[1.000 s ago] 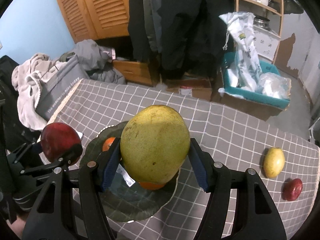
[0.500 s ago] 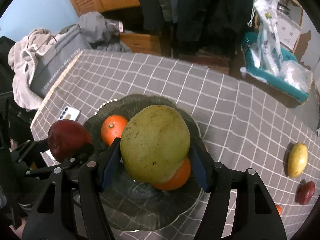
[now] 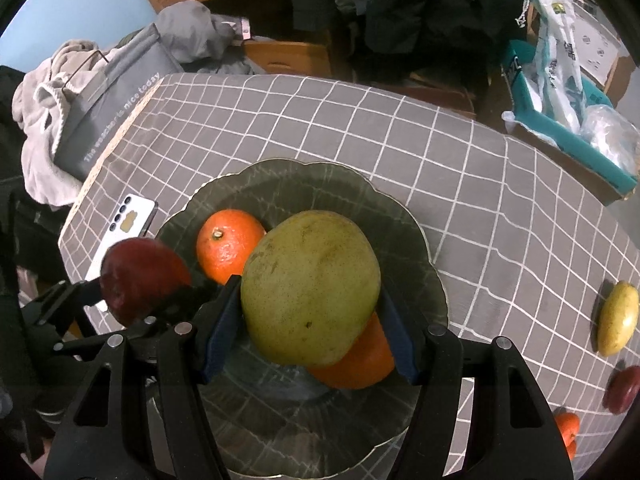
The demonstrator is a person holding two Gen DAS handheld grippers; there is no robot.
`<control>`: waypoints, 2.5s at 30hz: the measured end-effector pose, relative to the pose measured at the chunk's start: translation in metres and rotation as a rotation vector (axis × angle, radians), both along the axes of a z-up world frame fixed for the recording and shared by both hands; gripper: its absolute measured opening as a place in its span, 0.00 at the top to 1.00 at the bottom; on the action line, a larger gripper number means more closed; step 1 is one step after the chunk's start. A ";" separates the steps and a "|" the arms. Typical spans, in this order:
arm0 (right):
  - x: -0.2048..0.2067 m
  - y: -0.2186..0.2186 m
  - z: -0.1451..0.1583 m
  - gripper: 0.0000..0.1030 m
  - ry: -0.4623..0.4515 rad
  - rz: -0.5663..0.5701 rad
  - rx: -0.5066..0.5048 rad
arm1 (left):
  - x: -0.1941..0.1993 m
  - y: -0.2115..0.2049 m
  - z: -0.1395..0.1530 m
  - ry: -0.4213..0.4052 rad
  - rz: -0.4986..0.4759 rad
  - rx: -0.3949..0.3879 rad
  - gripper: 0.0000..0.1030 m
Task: Organize fruits
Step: 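Open the left tool to drop the red apple into the bowl while the right tool releases the green pear, then raise both tools away from the bowl toward the remaining loose fruit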
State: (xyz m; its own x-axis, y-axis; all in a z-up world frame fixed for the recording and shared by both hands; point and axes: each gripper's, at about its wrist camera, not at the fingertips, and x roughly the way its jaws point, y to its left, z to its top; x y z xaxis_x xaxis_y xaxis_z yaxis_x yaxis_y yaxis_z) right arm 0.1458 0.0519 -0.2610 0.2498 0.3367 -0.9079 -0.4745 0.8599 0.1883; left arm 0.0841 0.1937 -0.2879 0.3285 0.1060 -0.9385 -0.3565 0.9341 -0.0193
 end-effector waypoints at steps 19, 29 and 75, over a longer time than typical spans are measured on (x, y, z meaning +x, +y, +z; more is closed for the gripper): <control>0.004 -0.022 0.021 0.34 -0.008 -0.084 0.091 | -0.004 -0.012 0.024 -0.053 -0.039 0.070 0.14; -0.014 -0.038 0.063 0.31 -0.188 -0.111 -0.025 | -0.013 -0.017 0.062 -0.151 -0.029 0.069 0.14; -0.130 -0.219 0.237 0.18 -0.657 -0.403 -0.008 | -0.057 -0.169 0.235 -0.561 -0.332 0.105 0.00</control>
State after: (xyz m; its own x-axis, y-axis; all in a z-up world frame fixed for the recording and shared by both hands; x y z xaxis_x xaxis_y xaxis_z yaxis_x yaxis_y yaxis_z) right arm 0.0158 -0.1672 -0.0243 0.8404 0.0994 -0.5327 -0.1363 0.9902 -0.0304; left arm 0.0267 0.0251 -0.0531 0.7958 -0.0034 -0.6055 -0.0119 0.9997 -0.0213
